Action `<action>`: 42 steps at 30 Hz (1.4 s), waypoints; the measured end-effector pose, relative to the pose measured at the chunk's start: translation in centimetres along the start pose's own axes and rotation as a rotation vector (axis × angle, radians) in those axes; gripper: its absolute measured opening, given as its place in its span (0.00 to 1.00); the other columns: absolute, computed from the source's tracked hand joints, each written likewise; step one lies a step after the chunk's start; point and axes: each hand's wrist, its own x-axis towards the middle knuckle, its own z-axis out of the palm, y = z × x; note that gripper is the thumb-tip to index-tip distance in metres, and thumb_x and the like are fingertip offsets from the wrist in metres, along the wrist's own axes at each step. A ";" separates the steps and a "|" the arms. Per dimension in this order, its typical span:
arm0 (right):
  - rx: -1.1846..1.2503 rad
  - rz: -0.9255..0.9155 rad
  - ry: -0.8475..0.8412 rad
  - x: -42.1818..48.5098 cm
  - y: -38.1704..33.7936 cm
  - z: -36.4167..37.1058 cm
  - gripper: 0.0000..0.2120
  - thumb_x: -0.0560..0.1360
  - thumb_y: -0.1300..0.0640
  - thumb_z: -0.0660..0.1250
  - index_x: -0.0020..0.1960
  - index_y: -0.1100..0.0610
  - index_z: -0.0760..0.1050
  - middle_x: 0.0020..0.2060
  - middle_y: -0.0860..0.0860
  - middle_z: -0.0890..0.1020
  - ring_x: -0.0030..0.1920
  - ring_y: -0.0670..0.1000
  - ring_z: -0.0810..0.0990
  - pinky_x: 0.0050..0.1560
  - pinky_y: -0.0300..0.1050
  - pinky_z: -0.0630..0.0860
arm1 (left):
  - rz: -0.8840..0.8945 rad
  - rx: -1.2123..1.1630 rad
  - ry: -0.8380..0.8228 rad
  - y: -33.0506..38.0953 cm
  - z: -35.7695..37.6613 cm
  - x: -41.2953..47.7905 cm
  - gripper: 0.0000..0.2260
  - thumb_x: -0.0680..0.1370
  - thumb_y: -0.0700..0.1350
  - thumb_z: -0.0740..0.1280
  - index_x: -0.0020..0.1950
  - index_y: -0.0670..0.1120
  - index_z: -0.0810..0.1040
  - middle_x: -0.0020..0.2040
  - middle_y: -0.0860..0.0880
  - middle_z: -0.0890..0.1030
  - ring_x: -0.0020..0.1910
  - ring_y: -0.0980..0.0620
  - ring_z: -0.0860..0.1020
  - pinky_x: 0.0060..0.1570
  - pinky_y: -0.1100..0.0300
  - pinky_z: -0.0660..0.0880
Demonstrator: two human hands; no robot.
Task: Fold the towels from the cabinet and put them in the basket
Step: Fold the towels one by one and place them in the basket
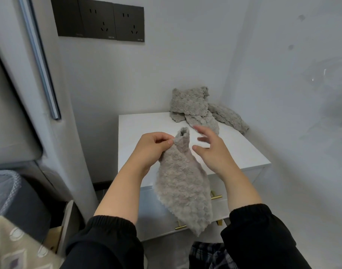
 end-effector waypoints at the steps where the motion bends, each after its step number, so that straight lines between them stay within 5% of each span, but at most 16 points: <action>1: 0.001 -0.036 -0.060 0.0 -0.1 -0.2 0.27 0.75 0.66 0.66 0.69 0.45 0.68 0.68 0.43 0.68 0.63 0.43 0.70 0.59 0.38 0.68 | 0.027 0.099 -0.046 0.1 -0.2 -0.1 0.09 0.78 0.37 0.65 0.40 0.46 0.81 0.37 0.48 0.80 0.34 0.55 0.75 0.33 0.65 0.70; 4: -0.028 -0.063 -0.289 0.1 -0.1 -0.6 0.26 0.73 0.70 0.66 0.63 0.45 0.73 0.68 0.43 0.70 0.66 0.42 0.68 0.66 0.42 0.65 | 0.097 0.329 -0.121 0.2 -0.8 -0.1 0.10 0.77 0.37 0.67 0.39 0.49 0.82 0.38 0.51 0.81 0.39 0.56 0.76 0.42 0.65 0.73; 9: 0.028 -0.007 -0.322 0.0 0.5 -1.0 0.06 0.70 0.63 0.73 0.45 0.64 0.81 0.39 0.46 0.83 0.42 0.41 0.79 0.49 0.42 0.72 | 0.163 0.433 0.012 -0.1 -0.9 0.0 0.09 0.76 0.39 0.68 0.38 0.50 0.80 0.38 0.53 0.80 0.36 0.58 0.74 0.39 0.67 0.71; 12: 0.318 0.060 -0.340 -0.2 0.1 -1.3 0.11 0.68 0.60 0.69 0.50 0.60 0.82 0.48 0.54 0.85 0.48 0.50 0.83 0.50 0.46 0.78 | 0.203 0.428 0.066 -0.4 -0.3 0.0 0.06 0.75 0.42 0.70 0.38 0.49 0.78 0.37 0.50 0.78 0.35 0.58 0.71 0.36 0.68 0.67; 14: 0.427 0.118 -0.353 -0.2 -0.1 -1.5 0.10 0.65 0.61 0.68 0.46 0.61 0.82 0.43 0.56 0.85 0.44 0.52 0.83 0.46 0.46 0.79 | 0.229 0.392 0.077 -0.2 0.0 -0.2 0.04 0.74 0.42 0.72 0.39 0.47 0.78 0.35 0.49 0.76 0.33 0.58 0.71 0.36 0.67 0.67; 17: 0.394 0.130 -0.423 -0.5 -0.3 -2.4 0.07 0.64 0.64 0.70 0.42 0.60 0.77 0.35 0.52 0.82 0.37 0.49 0.81 0.39 0.41 0.78 | 0.265 0.352 0.125 0.0 0.0 -0.1 0.06 0.72 0.41 0.73 0.37 0.47 0.78 0.31 0.52 0.73 0.28 0.62 0.68 0.32 0.72 0.65; 19: 0.201 0.139 -0.446 -0.5 0.0 -3.0 0.13 0.64 0.65 0.74 0.45 0.55 0.76 0.40 0.52 0.81 0.42 0.50 0.80 0.42 0.46 0.77 | 0.271 0.340 0.153 -0.1 -0.3 0.0 0.06 0.71 0.40 0.74 0.37 0.46 0.79 0.29 0.53 0.71 0.26 0.61 0.67 0.29 0.72 0.64; 23: -0.283 0.168 -0.236 -0.3 0.7 -3.2 0.12 0.66 0.58 0.78 0.46 0.59 0.78 0.34 0.50 0.73 0.36 0.48 0.71 0.36 0.41 0.66 | 0.223 0.389 0.093 -0.3 -0.9 0.2 0.05 0.70 0.42 0.76 0.40 0.46 0.80 0.30 0.51 0.74 0.26 0.61 0.68 0.29 0.71 0.66; 25: -0.324 0.180 -0.138 -0.1 0.9 -3.1 0.16 0.65 0.56 0.78 0.38 0.65 0.75 0.31 0.52 0.70 0.33 0.49 0.68 0.33 0.39 0.60 | 0.176 0.479 0.004 -0.4 -1.3 0.2 0.06 0.70 0.42 0.76 0.43 0.48 0.81 0.32 0.52 0.77 0.27 0.61 0.70 0.33 0.68 0.68; 31: -0.312 0.112 0.122 -0.3 0.5 -3.3 0.21 0.68 0.63 0.75 0.27 0.51 0.64 0.24 0.45 0.67 0.27 0.44 0.65 0.23 0.35 0.58 | 0.069 0.879 -0.100 -1.0 -2.5 0.3 0.16 0.74 0.31 0.65 0.48 0.52 0.80 0.39 0.53 0.76 0.37 0.54 0.72 0.37 0.64 0.68; 33: -0.288 0.107 0.160 -0.2 0.7 -3.4 0.20 0.68 0.61 0.75 0.27 0.51 0.65 0.25 0.44 0.68 0.28 0.42 0.65 0.23 0.35 0.59 | -0.008 0.916 -0.048 -1.5 -2.8 0.6 0.10 0.75 0.34 0.66 0.37 0.46 0.78 0.33 0.50 0.75 0.33 0.51 0.72 0.31 0.62 0.67; 35: -0.318 0.137 0.116 0.0 0.8 -3.4 0.18 0.67 0.59 0.76 0.29 0.52 0.68 0.27 0.45 0.71 0.29 0.42 0.67 0.24 0.35 0.60 | -0.053 0.928 0.047 -2.0 -3.1 0.9 0.14 0.77 0.39 0.66 0.30 0.45 0.73 0.28 0.49 0.71 0.30 0.49 0.69 0.28 0.62 0.63; 39: -0.510 0.237 -0.200 -0.1 1.5 -3.5 0.18 0.66 0.52 0.78 0.36 0.59 0.69 0.32 0.50 0.70 0.34 0.50 0.70 0.31 0.41 0.60 | -0.099 0.998 0.256 -2.9 -4.1 1.3 0.12 0.79 0.43 0.63 0.35 0.44 0.73 0.35 0.46 0.74 0.35 0.46 0.71 0.34 0.59 0.66; 40: -0.510 0.260 -0.251 0.0 1.6 -3.5 0.17 0.66 0.51 0.78 0.41 0.60 0.74 0.37 0.51 0.75 0.40 0.51 0.75 0.35 0.42 0.65 | -0.112 1.014 0.305 -3.0 -4.3 1.3 0.09 0.79 0.42 0.62 0.39 0.44 0.74 0.39 0.45 0.75 0.38 0.45 0.72 0.36 0.57 0.67; 42: -0.385 0.295 -0.253 -0.1 1.6 -3.8 0.30 0.65 0.49 0.78 0.62 0.61 0.76 0.57 0.51 0.78 0.60 0.54 0.76 0.56 0.45 0.72 | -0.102 0.977 0.412 -3.4 -4.7 1.5 0.05 0.79 0.40 0.61 0.44 0.44 0.74 0.43 0.45 0.75 0.41 0.43 0.72 0.37 0.55 0.67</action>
